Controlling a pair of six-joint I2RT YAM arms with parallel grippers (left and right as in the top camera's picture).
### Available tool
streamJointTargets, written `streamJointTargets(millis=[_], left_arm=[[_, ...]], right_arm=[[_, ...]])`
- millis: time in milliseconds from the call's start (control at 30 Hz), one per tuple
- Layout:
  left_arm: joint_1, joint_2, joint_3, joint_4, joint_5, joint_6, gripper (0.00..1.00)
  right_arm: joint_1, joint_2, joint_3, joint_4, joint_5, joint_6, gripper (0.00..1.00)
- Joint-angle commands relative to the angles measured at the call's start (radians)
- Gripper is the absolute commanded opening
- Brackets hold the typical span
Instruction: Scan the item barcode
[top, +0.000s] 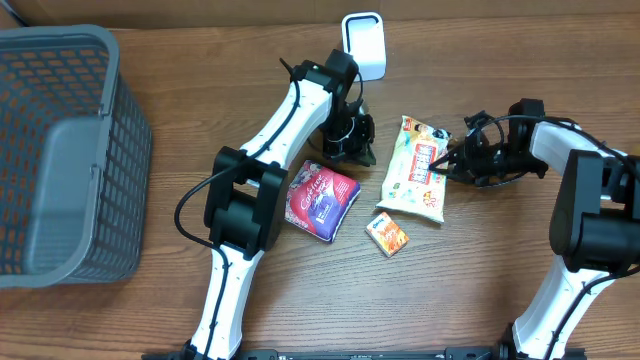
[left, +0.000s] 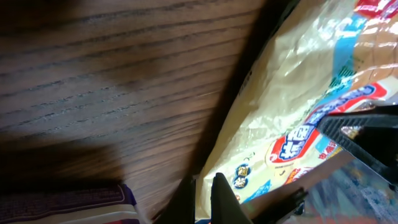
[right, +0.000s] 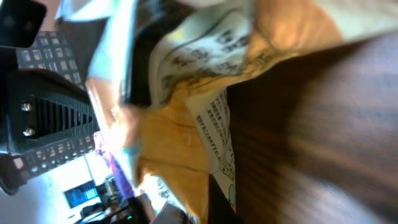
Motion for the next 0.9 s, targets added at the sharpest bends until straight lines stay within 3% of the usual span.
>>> streamJointTargets(millis=[0, 133, 267, 467, 667, 867], left_arm=[[-0.009, 0.014, 0.021, -0.002, -0.017, -0.014, 0.04], [-0.009, 0.014, 0.021, 0.002, -0.023, -0.014, 0.04], [-0.009, 0.014, 0.021, 0.01, -0.048, -0.015, 0.04], [-0.009, 0.014, 0.021, 0.016, -0.047, -0.014, 0.04], [-0.009, 0.014, 0.021, 0.007, -0.047, -0.014, 0.04], [-0.013, 0.014, 0.021, 0.011, -0.051, -0.014, 0.04]], right_arm=[[-0.016, -0.05, 0.095, -0.101, 0.114, 0.024, 0.04], [0.005, -0.117, 0.237, -0.254, 0.494, 0.149, 0.04], [0.074, -0.174, 0.335, -0.382, 0.9, 0.373, 0.04], [0.212, -0.183, 0.379, -0.572, 1.443, 0.619, 0.04], [0.255, -0.174, 0.371, -0.654, 1.561, 0.676, 0.04], [0.23, -0.169, 0.365, -0.688, 1.548, 0.724, 0.04]])
